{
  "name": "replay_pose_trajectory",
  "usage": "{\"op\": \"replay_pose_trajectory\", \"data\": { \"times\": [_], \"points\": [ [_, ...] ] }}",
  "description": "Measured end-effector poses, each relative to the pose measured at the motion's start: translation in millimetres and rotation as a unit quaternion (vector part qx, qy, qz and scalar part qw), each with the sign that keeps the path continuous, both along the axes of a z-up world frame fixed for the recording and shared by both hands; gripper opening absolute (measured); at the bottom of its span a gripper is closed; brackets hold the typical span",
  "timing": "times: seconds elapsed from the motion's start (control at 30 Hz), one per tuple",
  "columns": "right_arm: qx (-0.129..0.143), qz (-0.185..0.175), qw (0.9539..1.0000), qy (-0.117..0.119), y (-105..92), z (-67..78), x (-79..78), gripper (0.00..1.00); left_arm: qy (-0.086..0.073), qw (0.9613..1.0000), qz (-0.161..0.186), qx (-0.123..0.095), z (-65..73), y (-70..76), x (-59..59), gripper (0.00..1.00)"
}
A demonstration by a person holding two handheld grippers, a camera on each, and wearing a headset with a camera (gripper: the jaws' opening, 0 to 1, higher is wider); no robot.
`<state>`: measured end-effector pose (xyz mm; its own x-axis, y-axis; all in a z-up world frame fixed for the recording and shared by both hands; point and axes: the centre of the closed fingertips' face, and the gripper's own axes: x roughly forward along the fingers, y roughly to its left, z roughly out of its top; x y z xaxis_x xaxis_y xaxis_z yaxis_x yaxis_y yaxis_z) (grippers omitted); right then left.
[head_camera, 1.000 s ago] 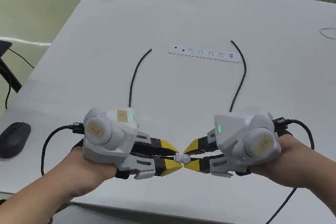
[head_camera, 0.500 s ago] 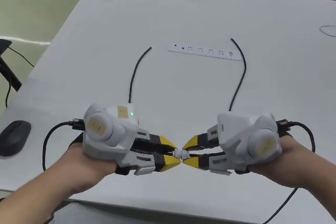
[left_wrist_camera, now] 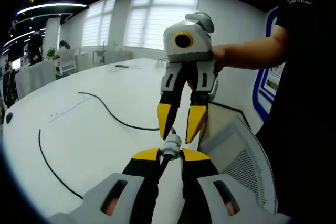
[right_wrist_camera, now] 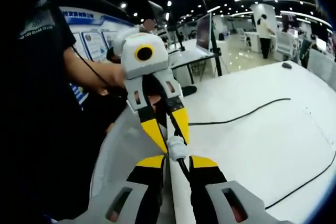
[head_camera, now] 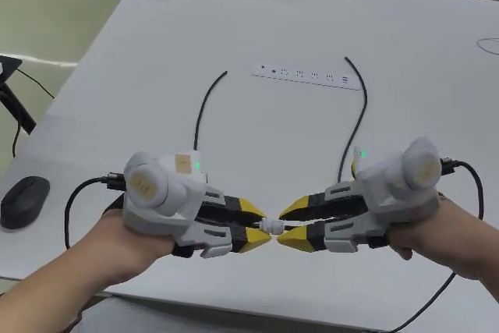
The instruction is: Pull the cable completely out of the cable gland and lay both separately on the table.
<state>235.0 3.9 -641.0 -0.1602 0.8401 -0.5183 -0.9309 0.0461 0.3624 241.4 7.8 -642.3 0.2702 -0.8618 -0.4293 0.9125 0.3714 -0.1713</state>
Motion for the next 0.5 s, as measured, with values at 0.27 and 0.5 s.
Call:
{"op": "replay_pose_trajectory", "data": {
  "times": [0.27,0.5],
  "points": [
    [0.044,-0.02,0.9947,0.091,2.9,5.8,6.0,0.14,-0.027,0.9996,-0.011,0.003,4.7,-1.1,-0.7,0.15],
    [0.063,-0.018,0.9895,0.128,6.1,8.5,6.0,0.15,-0.036,0.9992,-0.015,0.001,11.4,-3.2,-1.7,0.15]
  ]
}}
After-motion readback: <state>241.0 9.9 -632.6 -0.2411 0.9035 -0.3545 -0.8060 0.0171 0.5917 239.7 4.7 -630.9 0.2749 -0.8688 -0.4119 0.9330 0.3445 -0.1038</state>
